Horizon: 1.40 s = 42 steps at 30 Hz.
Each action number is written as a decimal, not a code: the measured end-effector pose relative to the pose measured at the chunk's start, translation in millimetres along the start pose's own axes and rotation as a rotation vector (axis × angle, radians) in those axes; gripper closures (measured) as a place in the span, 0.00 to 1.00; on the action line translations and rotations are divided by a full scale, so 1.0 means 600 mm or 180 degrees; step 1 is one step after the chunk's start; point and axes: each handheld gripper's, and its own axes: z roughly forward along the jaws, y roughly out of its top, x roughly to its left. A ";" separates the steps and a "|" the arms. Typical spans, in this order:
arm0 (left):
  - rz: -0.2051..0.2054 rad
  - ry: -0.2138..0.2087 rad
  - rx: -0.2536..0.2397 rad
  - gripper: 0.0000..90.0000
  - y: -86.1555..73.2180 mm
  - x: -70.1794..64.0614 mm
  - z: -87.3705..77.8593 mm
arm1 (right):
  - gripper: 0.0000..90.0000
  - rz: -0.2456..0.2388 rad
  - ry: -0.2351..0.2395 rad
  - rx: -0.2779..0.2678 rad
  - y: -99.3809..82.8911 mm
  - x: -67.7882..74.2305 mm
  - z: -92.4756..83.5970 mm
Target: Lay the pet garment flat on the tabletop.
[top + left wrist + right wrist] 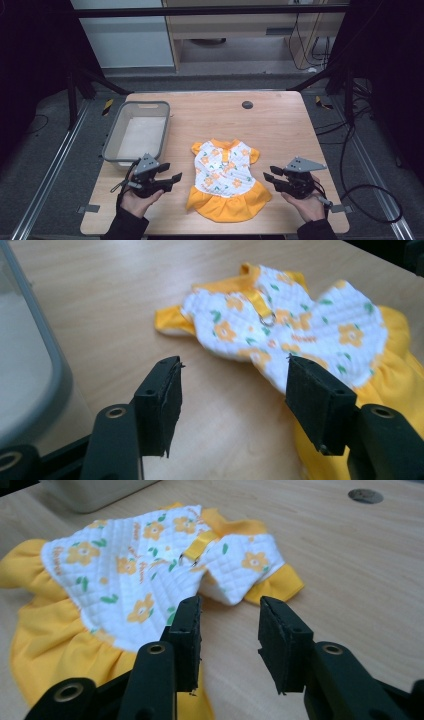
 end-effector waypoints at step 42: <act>-0.0079 0.0499 0.0658 0.79 0.038 0.069 0.270 | 0.81 0.0274 -0.0449 0.0495 0.023 -0.091 0.217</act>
